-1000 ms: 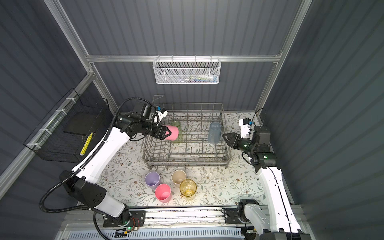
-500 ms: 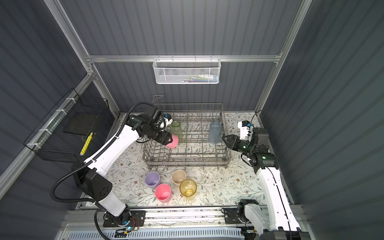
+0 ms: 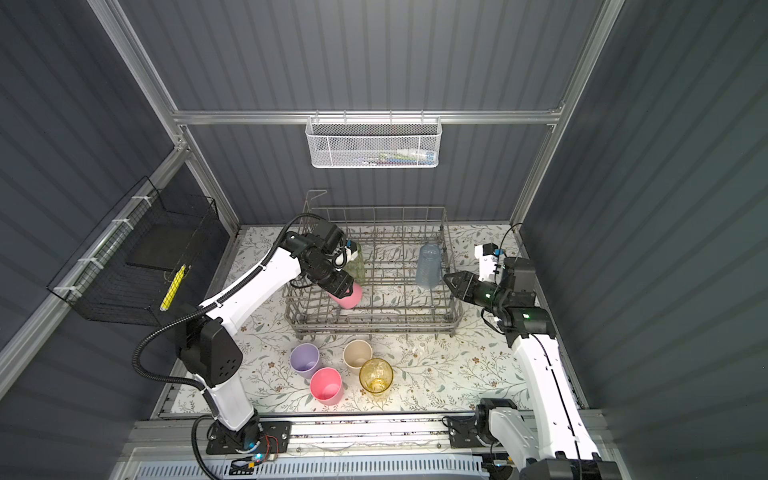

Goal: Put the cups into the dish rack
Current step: 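Lower the inverted pink cup onto the rack tines with the left gripper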

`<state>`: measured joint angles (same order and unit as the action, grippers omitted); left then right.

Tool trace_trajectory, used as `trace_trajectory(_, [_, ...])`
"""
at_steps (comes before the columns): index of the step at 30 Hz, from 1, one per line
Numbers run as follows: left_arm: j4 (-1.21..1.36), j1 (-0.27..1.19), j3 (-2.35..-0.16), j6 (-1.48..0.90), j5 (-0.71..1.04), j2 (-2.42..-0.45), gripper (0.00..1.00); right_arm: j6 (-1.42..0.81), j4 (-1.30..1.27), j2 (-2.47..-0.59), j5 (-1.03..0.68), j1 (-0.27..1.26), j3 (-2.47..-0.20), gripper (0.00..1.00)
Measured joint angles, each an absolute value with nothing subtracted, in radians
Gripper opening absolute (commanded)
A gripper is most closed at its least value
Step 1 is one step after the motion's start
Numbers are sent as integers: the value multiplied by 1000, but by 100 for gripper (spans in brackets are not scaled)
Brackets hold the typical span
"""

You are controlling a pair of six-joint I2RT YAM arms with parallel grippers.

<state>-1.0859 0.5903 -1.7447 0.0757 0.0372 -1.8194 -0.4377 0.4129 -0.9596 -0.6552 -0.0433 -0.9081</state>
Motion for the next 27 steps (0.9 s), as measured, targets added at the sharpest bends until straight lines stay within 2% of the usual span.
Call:
trace_trajectory(19, [-1156, 641, -1826, 77, -87, -1968, 56, -439, 411, -960, -658, -43, -876, 40])
trace_trajectory(27, [-1190, 654, -1873, 76, -118, -2021, 64, -445, 392, -976, -659, -43, -875, 40])
